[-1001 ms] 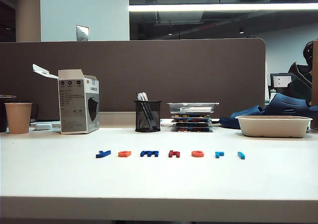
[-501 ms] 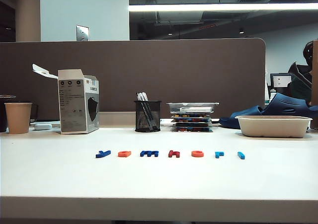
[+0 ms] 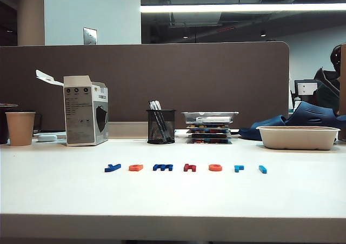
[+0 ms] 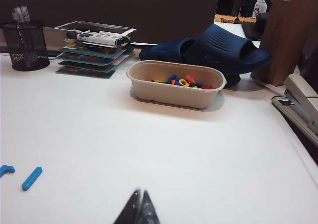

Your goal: Select the appropriate letters from the row of letter magnets placed on the table to arrange into the word "car".

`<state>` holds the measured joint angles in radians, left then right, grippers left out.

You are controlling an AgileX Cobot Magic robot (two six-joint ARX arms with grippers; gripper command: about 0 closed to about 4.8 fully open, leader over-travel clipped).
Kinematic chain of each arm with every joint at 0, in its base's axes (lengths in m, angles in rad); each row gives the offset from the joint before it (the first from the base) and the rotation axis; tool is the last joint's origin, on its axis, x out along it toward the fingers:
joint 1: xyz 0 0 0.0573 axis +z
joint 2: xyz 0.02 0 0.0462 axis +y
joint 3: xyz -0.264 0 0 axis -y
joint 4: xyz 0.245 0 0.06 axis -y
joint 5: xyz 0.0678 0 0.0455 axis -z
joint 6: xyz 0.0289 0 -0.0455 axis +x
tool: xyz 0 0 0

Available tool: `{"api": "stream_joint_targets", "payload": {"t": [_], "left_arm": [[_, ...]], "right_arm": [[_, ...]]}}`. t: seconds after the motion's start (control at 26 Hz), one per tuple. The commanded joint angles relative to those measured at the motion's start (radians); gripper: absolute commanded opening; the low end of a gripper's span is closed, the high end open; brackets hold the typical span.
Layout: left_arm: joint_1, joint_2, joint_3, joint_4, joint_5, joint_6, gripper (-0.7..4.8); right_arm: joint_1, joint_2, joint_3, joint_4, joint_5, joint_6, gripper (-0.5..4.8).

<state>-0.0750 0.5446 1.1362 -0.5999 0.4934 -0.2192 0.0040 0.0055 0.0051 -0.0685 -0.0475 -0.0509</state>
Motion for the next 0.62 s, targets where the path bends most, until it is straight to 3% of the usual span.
{"api": "stream_joint_targets", "payload": {"t": [0.04,0.19,0.31,0.42,0.5,0.62], "left_arm": [[0.001,0.127,0.166,-0.175,0.028,-0.024,-0.05],[0.001,0.266,0.329,-0.341,0.018,-0.026,-0.05],[0.001,0.331,0.357,-0.390,-0.044,-0.129,-0.05],[-0.007,0.360,0.357,-0.452,-0.093,-0.177,-0.05],[-0.047,0.370,0.356,-0.488,-0.142,-0.195,-0.05],[-0.209,0.387,0.356,-0.485,-0.286,-0.257,-0.05]], "right_arm": [[0.001,-0.008,-0.005,0.011,0.002,-0.002,-0.05],[0.001,-0.008,-0.005,-0.004,0.004,-0.003,-0.05],[0.001,-0.008,-0.005,-0.015,0.004,-0.002,-0.05],[0.001,-0.008,-0.005,-0.015,0.004,-0.002,-0.05],[0.001,-0.008,-0.005,-0.015,0.004,-0.003,-0.05],[0.001,-0.008,-0.005,-0.015,0.004,-0.002,-0.06]]}}
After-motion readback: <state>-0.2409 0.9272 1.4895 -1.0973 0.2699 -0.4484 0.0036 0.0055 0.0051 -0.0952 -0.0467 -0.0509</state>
